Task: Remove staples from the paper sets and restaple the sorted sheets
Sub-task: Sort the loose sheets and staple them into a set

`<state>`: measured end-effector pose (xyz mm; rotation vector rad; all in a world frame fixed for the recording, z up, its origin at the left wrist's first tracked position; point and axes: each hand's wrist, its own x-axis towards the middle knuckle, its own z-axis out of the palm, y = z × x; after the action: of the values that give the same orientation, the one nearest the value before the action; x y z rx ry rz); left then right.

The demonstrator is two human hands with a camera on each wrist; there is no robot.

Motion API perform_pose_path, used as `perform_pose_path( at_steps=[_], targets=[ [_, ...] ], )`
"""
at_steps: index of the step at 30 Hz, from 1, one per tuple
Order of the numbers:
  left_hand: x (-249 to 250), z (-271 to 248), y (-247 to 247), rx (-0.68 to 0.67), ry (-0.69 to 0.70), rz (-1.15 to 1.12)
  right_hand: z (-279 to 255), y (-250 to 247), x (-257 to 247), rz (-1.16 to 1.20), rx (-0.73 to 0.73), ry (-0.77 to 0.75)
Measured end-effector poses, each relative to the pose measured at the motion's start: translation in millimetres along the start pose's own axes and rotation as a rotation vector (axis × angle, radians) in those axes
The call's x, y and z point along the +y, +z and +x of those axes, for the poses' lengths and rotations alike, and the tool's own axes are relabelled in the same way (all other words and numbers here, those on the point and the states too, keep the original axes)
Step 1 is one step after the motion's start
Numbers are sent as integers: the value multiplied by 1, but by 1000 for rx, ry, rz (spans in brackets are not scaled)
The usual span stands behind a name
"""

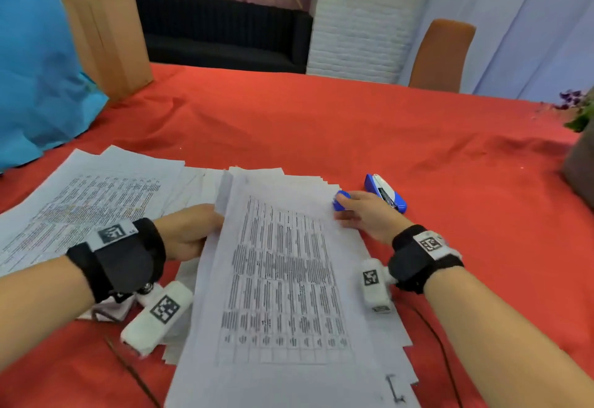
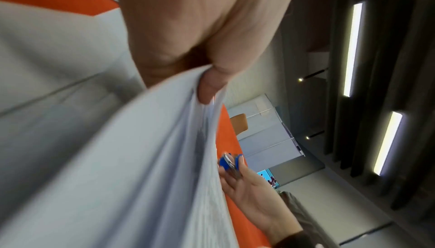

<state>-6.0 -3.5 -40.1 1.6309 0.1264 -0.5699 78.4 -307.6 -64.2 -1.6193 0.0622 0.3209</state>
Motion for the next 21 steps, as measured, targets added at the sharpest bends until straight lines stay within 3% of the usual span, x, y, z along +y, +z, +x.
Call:
perform_pose_path(
  at_steps=[2, 5, 7, 9, 11, 15, 18, 21],
  targets=[
    [5, 3, -12, 132, 66, -23, -7, -21, -7, -416, 82, -9],
    [15, 1, -21, 226, 229, -134, -20, -35, -15, -858, 163, 33],
    [19, -3, -24, 268, 317, -192, -31, -30, -22, -978, 262, -105],
    [20, -1, -25, 333, 376, -206, -45, -15, -29, -794, 248, -223],
    [19, 7, -22, 427, 399, -262, -55, 8, -30, -499, 88, -164],
    [19, 29, 7, 491, 449, -326, -47, 50, -25, -213, -129, -81],
    [29, 28, 16, 724, 574, -198, -35, 55, -34, -145, -91, -145],
    [36, 26, 4, 786, 614, 76, -33, 37, -45, 34, -127, -142]
  ],
)
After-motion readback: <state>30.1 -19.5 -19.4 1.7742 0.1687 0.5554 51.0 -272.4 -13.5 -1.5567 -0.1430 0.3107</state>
